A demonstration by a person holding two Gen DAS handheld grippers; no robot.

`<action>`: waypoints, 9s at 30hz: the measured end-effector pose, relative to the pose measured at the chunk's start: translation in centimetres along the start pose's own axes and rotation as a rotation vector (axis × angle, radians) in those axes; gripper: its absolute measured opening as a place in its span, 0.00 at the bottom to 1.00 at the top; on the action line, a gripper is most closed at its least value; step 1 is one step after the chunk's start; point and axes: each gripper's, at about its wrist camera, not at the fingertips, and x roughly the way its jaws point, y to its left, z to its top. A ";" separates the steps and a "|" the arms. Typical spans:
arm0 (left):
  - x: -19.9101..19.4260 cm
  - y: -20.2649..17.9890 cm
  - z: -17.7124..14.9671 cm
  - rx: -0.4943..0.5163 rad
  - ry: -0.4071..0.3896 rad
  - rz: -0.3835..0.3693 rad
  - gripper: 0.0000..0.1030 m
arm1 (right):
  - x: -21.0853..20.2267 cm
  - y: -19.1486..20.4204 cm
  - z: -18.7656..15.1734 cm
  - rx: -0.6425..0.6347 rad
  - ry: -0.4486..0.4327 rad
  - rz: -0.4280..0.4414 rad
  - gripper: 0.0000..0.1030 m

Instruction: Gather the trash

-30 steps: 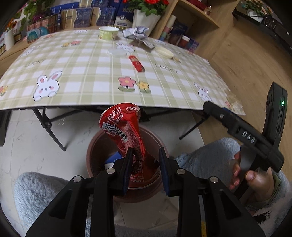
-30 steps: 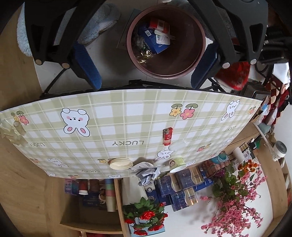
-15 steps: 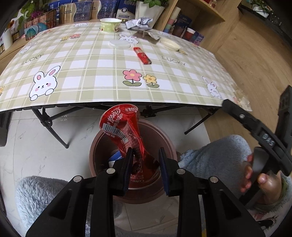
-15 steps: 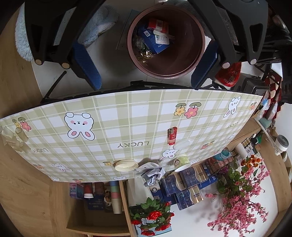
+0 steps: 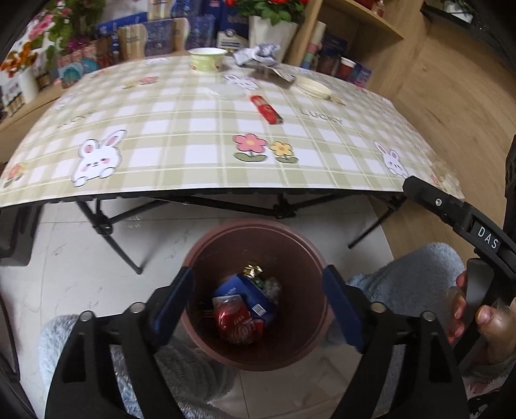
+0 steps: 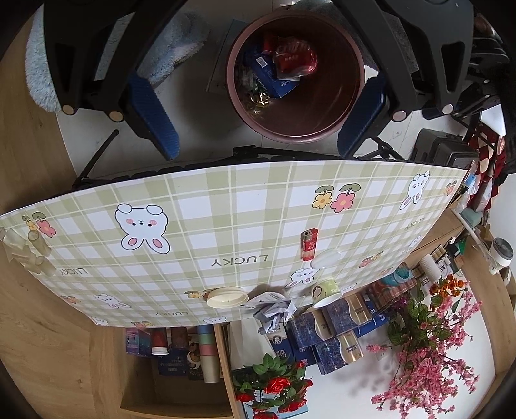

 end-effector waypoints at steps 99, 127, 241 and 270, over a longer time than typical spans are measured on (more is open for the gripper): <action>2.9 20.2 18.3 -0.272 -0.252 0.148 0.68 | 34.5 6.4 34.6 -0.280 0.124 0.081 0.52; -3.4 8.2 12.4 -0.122 -0.252 -0.010 0.68 | 4.6 -1.2 10.7 -0.080 -0.010 0.211 0.51; 19.6 2.9 27.1 0.011 -0.014 0.229 0.61 | 11.1 -5.6 6.8 0.007 0.153 0.086 0.94; 1.4 10.5 15.1 -0.218 -0.157 0.105 0.62 | 21.5 9.8 12.5 -0.369 0.188 0.092 0.55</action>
